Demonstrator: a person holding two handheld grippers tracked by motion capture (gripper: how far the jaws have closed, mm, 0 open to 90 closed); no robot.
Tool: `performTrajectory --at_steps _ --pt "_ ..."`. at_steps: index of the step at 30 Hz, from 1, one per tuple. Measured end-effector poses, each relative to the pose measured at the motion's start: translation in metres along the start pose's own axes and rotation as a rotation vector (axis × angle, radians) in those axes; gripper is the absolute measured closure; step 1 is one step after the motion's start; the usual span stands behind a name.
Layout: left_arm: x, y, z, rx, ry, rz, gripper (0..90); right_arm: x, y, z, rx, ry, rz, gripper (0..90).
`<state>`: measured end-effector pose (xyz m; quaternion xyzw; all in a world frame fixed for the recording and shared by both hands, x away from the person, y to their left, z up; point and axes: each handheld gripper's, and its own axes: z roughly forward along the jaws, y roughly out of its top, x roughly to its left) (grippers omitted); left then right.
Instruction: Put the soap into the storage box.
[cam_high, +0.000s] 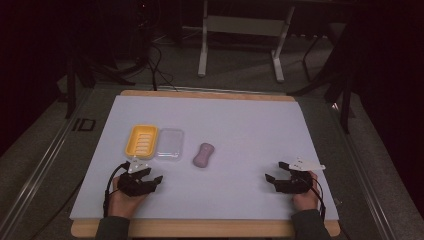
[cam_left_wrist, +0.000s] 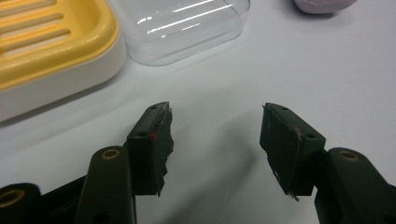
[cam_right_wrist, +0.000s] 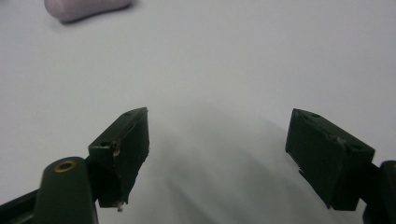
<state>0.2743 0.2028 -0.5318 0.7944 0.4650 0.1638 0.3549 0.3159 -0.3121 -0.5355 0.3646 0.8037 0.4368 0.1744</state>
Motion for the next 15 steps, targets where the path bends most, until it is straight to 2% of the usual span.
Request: performTrajectory --at_steps 2,4,5,6,12,15 --pt "0.000 0.003 -0.002 0.006 -0.011 -0.002 43.9 0.001 -0.001 -0.002 -0.016 -0.007 -0.008 21.8" --pt "0.000 0.005 -0.003 0.021 -0.004 0.005 43.9 0.002 -0.001 -0.002 -0.016 -0.003 -0.012 22.6" --pt "0.000 0.007 -0.004 0.035 -0.005 0.001 44.4 0.001 -0.001 -0.001 -0.012 0.000 -0.014 27.2" --pt "0.000 0.009 -0.006 0.037 -0.004 0.000 44.4 0.001 -0.001 -0.001 -0.010 0.000 -0.010 27.6" --pt "0.001 0.015 -0.010 0.039 -0.003 0.002 44.4 0.002 -0.001 -0.001 -0.007 -0.008 -0.016 27.6" --pt "0.002 0.018 -0.011 0.037 -0.025 0.001 44.1 0.003 -0.001 -0.001 -0.009 -0.012 -0.019 27.3"
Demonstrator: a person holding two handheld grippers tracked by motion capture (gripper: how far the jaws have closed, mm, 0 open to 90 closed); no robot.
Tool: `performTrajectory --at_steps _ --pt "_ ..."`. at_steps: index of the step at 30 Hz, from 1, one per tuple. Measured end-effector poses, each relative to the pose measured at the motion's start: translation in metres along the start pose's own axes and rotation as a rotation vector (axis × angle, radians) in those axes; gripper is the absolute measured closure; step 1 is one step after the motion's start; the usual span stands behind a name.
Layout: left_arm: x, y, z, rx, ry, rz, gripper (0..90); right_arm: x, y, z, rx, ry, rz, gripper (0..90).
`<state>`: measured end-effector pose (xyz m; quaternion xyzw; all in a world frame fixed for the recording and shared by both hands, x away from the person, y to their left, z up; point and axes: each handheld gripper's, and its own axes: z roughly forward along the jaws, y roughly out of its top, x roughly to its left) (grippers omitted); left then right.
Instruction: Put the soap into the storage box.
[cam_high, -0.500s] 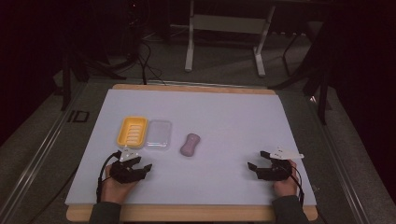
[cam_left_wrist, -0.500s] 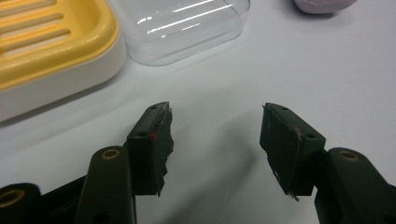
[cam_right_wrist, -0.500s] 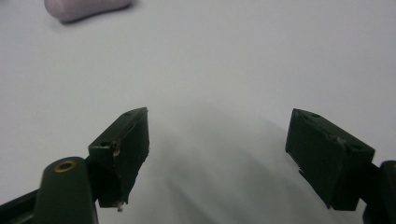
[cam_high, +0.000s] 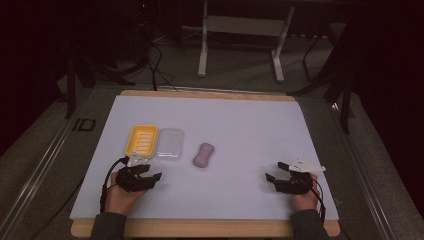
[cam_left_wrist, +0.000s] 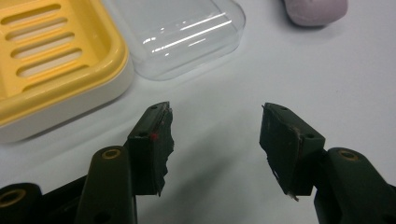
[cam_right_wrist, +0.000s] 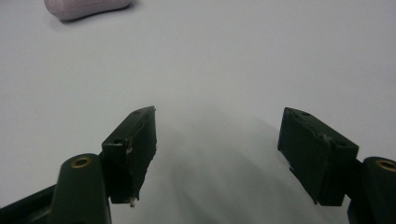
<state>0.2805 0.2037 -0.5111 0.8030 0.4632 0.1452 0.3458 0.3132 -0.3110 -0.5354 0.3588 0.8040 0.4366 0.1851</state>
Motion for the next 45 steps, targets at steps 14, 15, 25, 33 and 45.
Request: performTrajectory --at_steps 14,15,25,33,45 --pt "-0.009 0.026 -0.001 0.005 -0.021 0.054 44.5 0.001 -0.001 -0.002 -0.017 -0.002 -0.013 26.7" --pt "-0.009 0.029 -0.001 0.010 -0.022 0.059 44.5 0.001 -0.001 -0.001 -0.016 -0.003 -0.014 26.7" --pt "-0.011 0.041 0.001 0.015 -0.030 0.072 45.2 0.001 -0.001 -0.002 -0.018 0.000 -0.017 26.7" --pt "-0.014 0.048 0.002 0.034 -0.034 0.093 46.5 0.002 -0.001 -0.001 -0.016 0.004 -0.020 26.7" --pt "-0.017 0.057 0.005 0.037 -0.039 0.099 47.2 0.002 -0.001 -0.001 -0.012 0.010 -0.024 26.7"
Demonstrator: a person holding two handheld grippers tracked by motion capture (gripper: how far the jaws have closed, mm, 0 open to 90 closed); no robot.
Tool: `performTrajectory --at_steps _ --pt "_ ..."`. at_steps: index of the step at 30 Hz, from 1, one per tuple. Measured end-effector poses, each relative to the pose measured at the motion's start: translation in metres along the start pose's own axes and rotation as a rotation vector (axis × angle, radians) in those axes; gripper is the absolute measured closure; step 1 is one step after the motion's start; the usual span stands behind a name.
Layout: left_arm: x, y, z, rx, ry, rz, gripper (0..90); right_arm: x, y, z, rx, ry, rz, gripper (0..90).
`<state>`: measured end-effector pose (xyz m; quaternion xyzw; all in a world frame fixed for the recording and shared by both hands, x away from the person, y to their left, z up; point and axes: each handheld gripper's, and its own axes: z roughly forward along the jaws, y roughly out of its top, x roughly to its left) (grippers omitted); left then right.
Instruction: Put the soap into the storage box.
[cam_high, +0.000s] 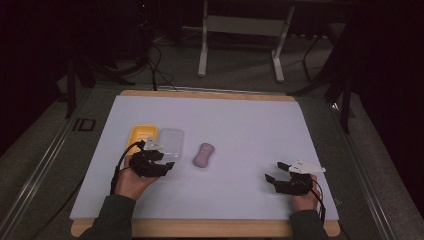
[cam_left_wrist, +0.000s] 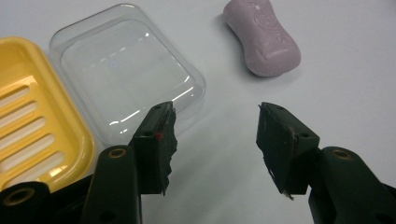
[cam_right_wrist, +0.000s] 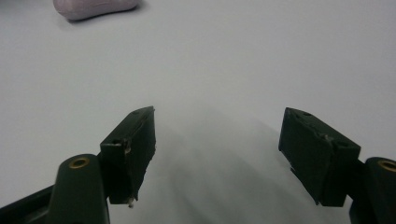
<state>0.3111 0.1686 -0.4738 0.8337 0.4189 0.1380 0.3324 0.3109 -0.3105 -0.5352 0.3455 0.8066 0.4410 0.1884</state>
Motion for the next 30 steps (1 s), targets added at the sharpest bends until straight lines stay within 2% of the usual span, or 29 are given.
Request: performTrajectory --at_steps 6,13,17,30 --pt "-0.001 0.004 0.001 0.017 0.006 0.019 48.2 0.000 0.000 0.000 -0.001 0.001 0.000 26.7" --pt "0.000 0.009 0.002 0.008 0.012 -0.005 47.5 0.000 0.000 0.000 -0.004 0.001 0.002 26.7" --pt "-0.001 0.010 0.001 -0.002 0.010 -0.005 47.3 0.000 0.000 0.000 -0.006 0.002 0.003 26.7" --pt "-0.006 0.018 0.004 0.011 0.004 0.031 47.2 0.000 0.000 -0.001 -0.008 0.004 0.000 26.7"
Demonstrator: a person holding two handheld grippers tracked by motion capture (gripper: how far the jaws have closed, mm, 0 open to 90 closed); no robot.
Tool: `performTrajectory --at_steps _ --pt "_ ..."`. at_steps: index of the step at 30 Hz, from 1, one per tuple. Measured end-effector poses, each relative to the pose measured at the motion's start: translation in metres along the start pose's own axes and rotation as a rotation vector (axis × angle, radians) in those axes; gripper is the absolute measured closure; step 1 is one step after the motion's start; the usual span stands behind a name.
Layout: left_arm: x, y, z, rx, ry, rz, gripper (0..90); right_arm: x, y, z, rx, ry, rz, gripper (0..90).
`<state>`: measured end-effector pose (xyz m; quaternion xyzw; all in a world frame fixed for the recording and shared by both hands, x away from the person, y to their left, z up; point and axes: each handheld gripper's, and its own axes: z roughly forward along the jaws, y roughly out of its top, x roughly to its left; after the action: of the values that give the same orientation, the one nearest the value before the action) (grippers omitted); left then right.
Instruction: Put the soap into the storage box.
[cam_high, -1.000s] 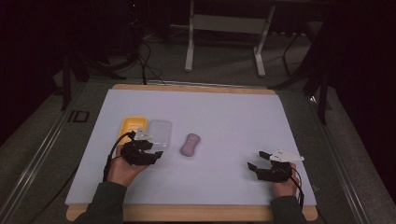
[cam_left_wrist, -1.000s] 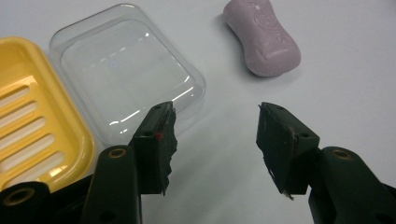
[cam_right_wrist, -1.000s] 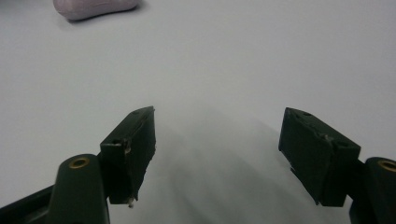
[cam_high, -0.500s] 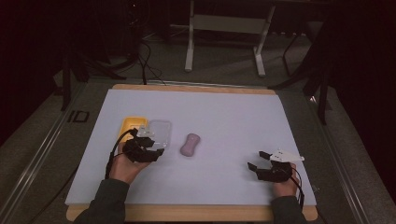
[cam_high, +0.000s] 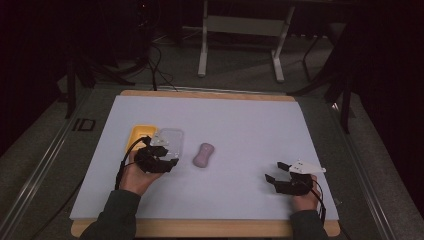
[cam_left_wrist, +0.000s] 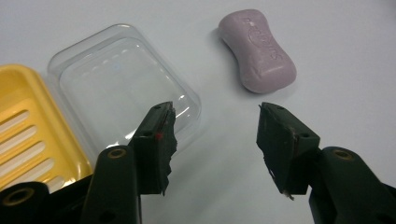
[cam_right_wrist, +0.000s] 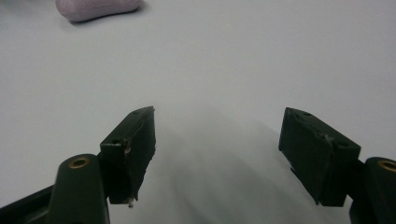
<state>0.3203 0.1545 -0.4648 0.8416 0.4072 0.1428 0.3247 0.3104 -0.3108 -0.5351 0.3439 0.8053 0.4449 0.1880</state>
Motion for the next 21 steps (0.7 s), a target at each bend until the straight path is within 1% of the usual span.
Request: performTrajectory --at_steps 10,11,16,21 --pt "-0.004 0.007 0.004 0.010 -0.017 0.017 47.0 0.000 0.000 0.000 0.000 0.002 0.001 26.7" --pt "-0.004 0.009 0.006 0.015 -0.019 0.026 47.2 0.000 0.000 0.000 0.000 0.002 0.000 26.7" --pt "-0.005 0.010 0.007 0.022 -0.021 0.026 47.4 0.000 0.000 0.000 -0.001 0.002 0.000 26.7" --pt "-0.006 0.015 0.011 0.029 -0.022 0.035 47.7 0.000 0.000 0.000 -0.001 0.002 0.001 26.7"
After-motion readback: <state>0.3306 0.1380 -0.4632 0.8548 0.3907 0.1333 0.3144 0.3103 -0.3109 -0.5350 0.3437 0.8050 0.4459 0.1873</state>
